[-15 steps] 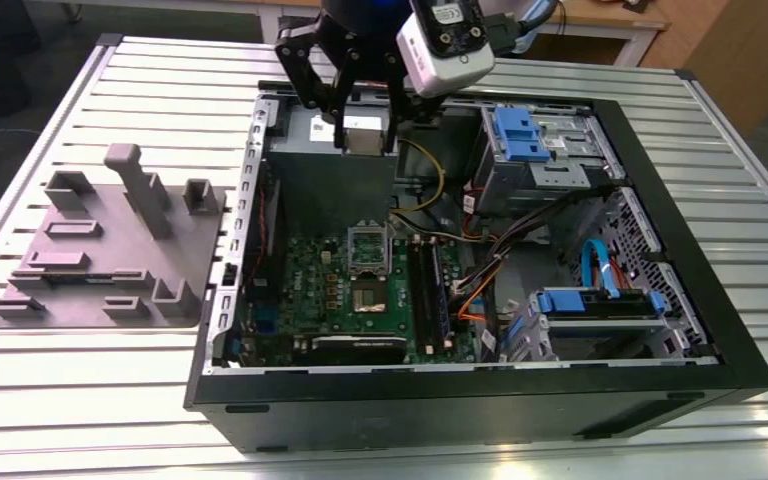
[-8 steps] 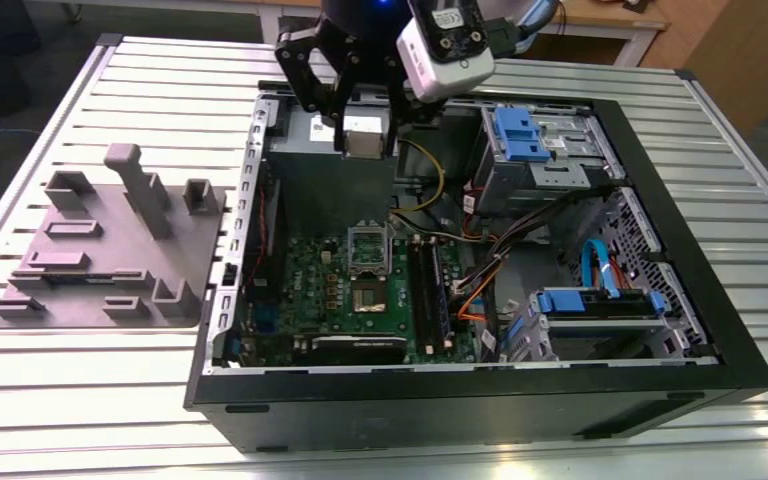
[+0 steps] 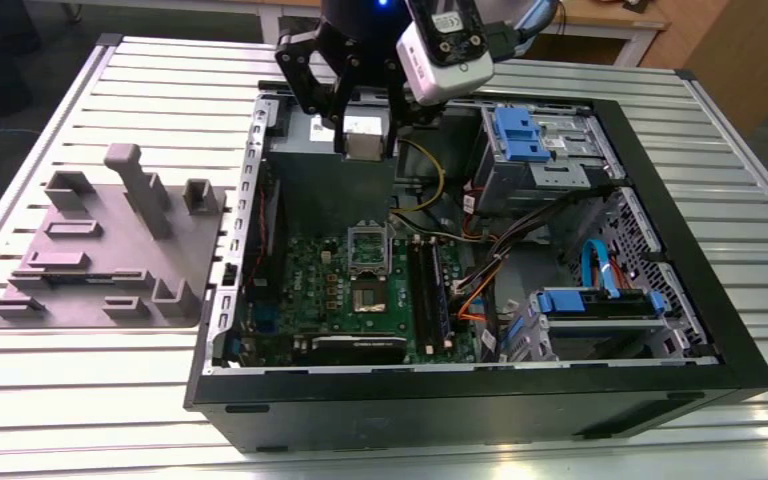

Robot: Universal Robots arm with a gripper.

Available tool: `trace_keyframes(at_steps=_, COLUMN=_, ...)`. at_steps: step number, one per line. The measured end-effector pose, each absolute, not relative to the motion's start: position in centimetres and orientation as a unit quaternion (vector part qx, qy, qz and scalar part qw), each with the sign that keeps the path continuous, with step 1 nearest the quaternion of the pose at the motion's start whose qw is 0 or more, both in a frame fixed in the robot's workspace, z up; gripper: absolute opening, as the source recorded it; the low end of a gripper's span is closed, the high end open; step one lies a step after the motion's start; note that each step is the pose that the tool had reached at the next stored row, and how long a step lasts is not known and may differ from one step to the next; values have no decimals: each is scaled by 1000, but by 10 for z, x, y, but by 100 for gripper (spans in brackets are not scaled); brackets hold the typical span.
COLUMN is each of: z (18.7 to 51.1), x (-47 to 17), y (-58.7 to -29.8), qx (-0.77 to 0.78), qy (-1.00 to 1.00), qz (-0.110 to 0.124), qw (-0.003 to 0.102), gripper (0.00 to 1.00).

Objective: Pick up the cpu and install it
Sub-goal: 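Place the cpu into insertion slot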

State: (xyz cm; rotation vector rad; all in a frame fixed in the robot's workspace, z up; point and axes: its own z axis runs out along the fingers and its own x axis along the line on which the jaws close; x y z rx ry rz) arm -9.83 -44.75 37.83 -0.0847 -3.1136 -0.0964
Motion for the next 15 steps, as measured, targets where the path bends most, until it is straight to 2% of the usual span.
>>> trace_keyframes(at_steps=15, z=375, x=-98, y=-448, qx=-27, qy=-999, qz=-31, qw=13, gripper=47)
